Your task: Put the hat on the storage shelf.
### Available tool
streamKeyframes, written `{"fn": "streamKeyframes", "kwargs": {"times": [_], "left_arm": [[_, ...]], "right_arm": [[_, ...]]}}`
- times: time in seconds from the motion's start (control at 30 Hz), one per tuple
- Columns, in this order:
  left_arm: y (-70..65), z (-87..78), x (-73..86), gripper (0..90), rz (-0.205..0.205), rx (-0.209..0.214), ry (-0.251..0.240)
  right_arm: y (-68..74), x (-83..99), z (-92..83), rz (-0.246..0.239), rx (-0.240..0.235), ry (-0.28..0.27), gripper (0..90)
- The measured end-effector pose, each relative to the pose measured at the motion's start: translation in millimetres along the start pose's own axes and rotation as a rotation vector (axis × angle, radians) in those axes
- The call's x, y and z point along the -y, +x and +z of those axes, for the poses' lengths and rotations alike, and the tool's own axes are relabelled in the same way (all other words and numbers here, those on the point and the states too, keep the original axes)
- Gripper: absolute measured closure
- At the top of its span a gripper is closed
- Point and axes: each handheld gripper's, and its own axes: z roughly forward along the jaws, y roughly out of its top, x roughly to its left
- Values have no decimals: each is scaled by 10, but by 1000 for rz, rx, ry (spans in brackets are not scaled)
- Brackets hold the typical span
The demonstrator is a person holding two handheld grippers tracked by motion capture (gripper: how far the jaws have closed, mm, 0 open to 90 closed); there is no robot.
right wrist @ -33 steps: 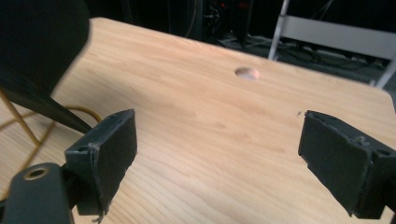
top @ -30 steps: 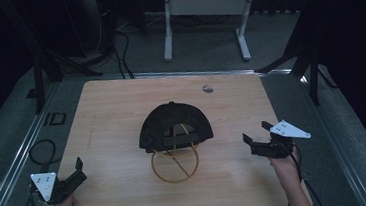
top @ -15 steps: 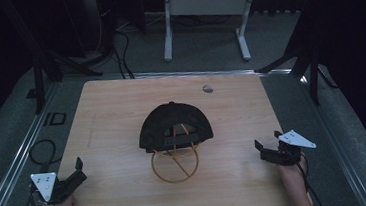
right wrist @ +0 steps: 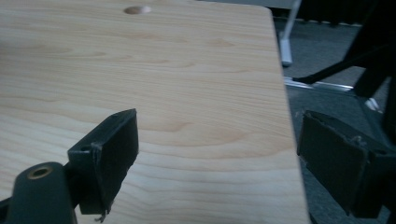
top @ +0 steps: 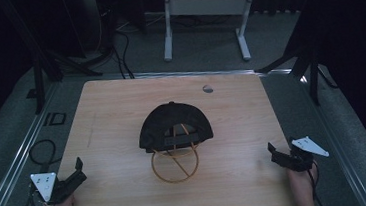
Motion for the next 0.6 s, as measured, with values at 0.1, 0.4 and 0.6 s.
{"fn": "streamKeyframes", "kwargs": {"times": [0.1,0.4,0.6], "left_arm": [[2,-2,1,5,0,3,-2],[8,-2,0,5,-6,7,0],[8,-3,1,5,-7,6,-1]], "right_arm": [[-49,30,4,18,22,3,124],[-175,70,-27,58,126,-24,125],[-238,86,-44,85,143,-28,125]]}}
